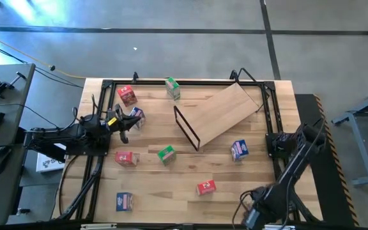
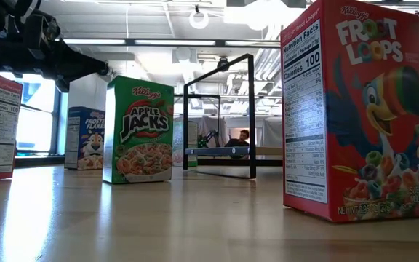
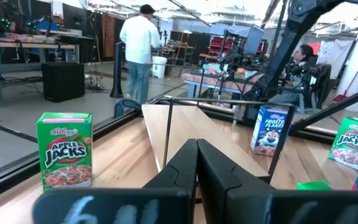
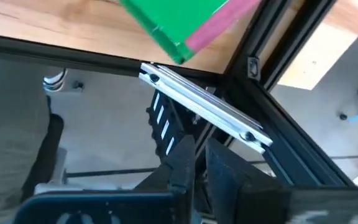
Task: Stack cereal on shelf
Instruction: Put the bottom green cereal box on the shelf
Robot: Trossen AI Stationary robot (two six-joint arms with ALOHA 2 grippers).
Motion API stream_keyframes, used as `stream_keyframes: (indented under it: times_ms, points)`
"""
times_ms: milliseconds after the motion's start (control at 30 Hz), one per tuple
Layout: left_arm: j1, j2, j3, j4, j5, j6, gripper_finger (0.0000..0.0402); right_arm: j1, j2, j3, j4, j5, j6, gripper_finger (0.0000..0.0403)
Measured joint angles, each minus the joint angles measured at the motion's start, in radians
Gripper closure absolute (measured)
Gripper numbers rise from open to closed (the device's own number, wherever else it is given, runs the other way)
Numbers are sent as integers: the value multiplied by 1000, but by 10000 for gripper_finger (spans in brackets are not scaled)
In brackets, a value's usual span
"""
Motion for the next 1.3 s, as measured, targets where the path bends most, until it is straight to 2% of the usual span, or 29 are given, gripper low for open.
stream_keyframes:
  times_ms: [100, 333, 700, 800, 867, 1000, 1100, 1200, 1300]
  points:
    - [0, 0, 0, 9, 0, 0, 399, 21, 41, 0, -3, 26, -1, 376]
    - [0, 0, 0, 37, 0, 6, 399, 38, 111, -1, -53, 160, -4, 401]
    - [0, 0, 0, 62, 0, 12, 399, -2, 126, -1, -87, 466, 3, 401]
    - [0, 0, 0, 62, 0, 11, 399, -24, 126, -1, -90, 564, -25, 401]
    - [0, 0, 0, 62, 0, 9, 399, -44, 126, -1, -88, 590, -62, 401]
    - [0, 0, 0, 59, 0, 9, 399, -109, 122, 1, -71, 509, -166, 389]
    - [0, 0, 0, 59, 0, 9, 399, -181, 104, 2, -1, 376, -284, 364]
    - [0, 0, 0, 60, 0, 8, 399, -258, 95, 3, 78, 217, -398, 322]
    - [0, 0, 0, 60, 0, 8, 399, -315, 82, 3, 111, 112, -466, 271]
